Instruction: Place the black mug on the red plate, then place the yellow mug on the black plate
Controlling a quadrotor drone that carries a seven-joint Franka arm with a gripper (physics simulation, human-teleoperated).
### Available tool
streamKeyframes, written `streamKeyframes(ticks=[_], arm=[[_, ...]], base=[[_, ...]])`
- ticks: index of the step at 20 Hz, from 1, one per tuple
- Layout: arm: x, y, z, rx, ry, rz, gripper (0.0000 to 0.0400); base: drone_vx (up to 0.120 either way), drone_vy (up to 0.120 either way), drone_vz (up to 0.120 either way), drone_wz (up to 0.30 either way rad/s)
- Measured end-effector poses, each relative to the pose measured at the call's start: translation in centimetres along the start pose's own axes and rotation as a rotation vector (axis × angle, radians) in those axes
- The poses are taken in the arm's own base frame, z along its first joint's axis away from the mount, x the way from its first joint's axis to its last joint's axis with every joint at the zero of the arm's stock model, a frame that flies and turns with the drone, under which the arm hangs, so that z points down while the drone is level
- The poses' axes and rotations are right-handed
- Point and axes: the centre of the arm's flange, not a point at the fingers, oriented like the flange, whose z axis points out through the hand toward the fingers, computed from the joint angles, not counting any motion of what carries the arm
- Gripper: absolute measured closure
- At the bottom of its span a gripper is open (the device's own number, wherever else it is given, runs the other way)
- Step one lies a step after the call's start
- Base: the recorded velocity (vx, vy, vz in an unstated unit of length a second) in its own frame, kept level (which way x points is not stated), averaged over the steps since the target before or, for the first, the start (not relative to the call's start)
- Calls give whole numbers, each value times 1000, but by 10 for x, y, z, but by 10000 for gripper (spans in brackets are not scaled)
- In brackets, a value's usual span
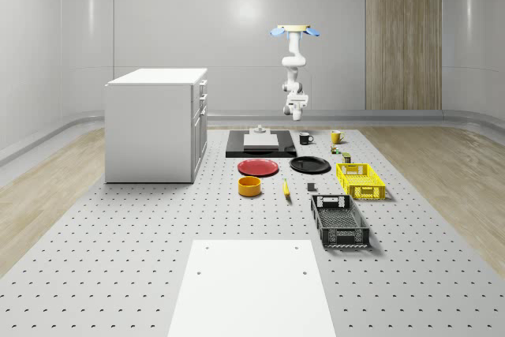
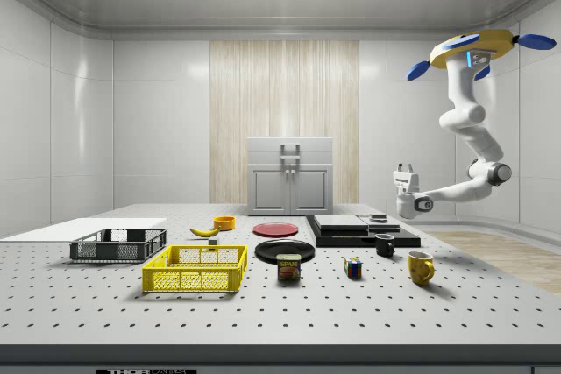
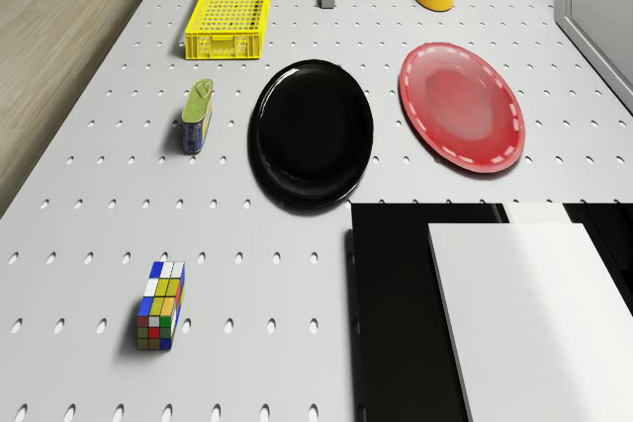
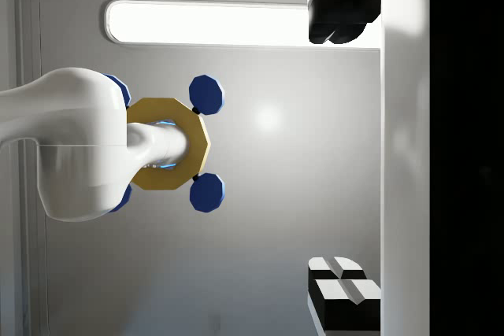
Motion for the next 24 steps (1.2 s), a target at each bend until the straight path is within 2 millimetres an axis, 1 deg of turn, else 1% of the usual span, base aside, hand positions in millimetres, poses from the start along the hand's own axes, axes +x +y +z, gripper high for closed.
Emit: streamKeyframes(ticks=[9, 15, 18, 20, 22, 23, 24], arm=[[-7, -6, 0, -56, 66, -1, 0], [-20, -18, 4, -188, 204, -4, 0], [-33, -31, 11, -324, 342, -7, 0], [-44, -42, 21, -456, 475, -10, 0], [-56, -54, 38, -628, 647, -14, 0], [-62, -59, 50, -730, 748, -16, 0], [-67, -64, 64, -841, 859, -19, 0]], base=[[120, 0, 0, 0], [120, 0, 0, 0], [13, 0, -93, 0], [0, 0, -120, 0], [0, 0, -120, 0], [0, 0, -120, 0], [120, 0, -120, 0]])
